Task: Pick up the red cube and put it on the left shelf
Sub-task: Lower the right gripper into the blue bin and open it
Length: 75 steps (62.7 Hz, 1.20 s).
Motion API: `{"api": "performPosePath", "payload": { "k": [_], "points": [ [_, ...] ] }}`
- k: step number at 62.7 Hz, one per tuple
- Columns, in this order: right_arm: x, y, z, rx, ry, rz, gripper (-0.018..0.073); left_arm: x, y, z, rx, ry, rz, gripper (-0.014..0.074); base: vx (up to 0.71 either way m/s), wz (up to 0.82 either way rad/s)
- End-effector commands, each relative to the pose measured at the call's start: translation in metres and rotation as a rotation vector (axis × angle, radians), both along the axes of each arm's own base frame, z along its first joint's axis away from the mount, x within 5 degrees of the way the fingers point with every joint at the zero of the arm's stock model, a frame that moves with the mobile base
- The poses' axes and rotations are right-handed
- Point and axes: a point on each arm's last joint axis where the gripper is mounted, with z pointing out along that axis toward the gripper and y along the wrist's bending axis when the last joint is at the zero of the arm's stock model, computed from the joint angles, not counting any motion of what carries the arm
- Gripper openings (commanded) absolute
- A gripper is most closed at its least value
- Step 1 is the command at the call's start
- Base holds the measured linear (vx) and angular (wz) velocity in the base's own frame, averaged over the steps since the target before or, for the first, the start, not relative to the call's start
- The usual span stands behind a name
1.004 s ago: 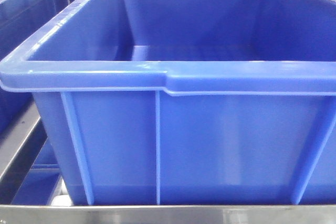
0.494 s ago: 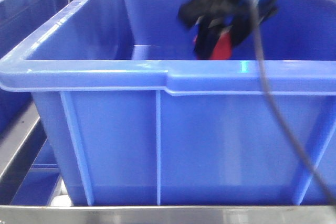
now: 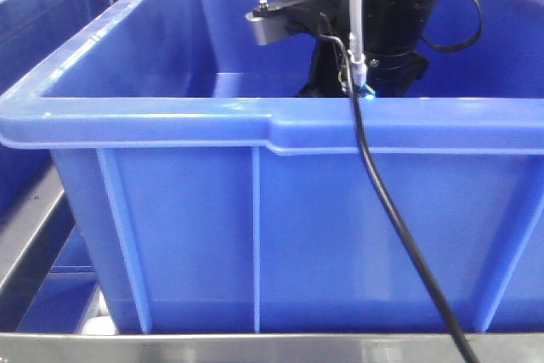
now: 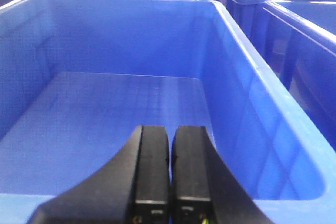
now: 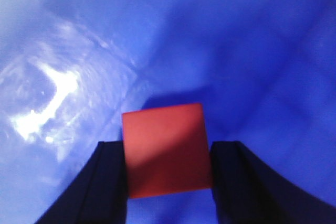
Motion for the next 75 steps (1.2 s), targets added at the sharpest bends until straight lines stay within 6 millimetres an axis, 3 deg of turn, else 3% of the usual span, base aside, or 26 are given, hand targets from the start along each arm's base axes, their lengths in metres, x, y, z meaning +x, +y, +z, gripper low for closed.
{"api": "performPosePath", "payload": {
  "k": [1, 9, 27, 38, 51, 62, 69, 75],
  "points": [
    [0.004, 0.001, 0.03, 0.051, -0.106, 0.025, 0.0055, 0.0, 0.0, -0.001, -0.014, -0.056, 0.002, 0.0102, 0.0, 0.0],
    [0.003, 0.0, 0.029, 0.038, -0.091, 0.02, 0.014, 0.0, 0.0, -0.001, -0.014, -0.056, 0.002, 0.0101, 0.0, 0.0],
    [0.0, -0.003, 0.029, 0.012, -0.063, 0.008, 0.0477, 0.0, 0.0, -0.001, -0.014, -0.056, 0.002, 0.0102, 0.0, 0.0],
    [-0.002, -0.004, 0.033, 0.012, -0.066, 0.005, 0.0598, 0.0, 0.0, -0.001, -0.014, -0.056, 0.002, 0.0102, 0.0, 0.0],
    [-0.008, -0.009, 0.054, 0.033, -0.115, 0.007, 0.0605, 0.0, 0.0, -0.001, -0.014, -0.056, 0.002, 0.0102, 0.0, 0.0],
    [-0.022, -0.019, 0.092, 0.092, -0.202, 0.005, 0.0599, 0.0, 0.0, -0.001, -0.014, -0.056, 0.002, 0.0102, 0.0, 0.0],
    [-0.038, -0.031, 0.123, 0.144, -0.276, 0.004, 0.0534, 0.0, 0.0, -0.001, -0.014, -0.056, 0.002, 0.0102, 0.0, 0.0],
    [-0.054, -0.041, 0.143, 0.19, -0.34, 0.007, 0.0423, 0.0, 0.0, -0.001, -0.014, -0.056, 0.002, 0.0102, 0.0, 0.0]
  ]
}}
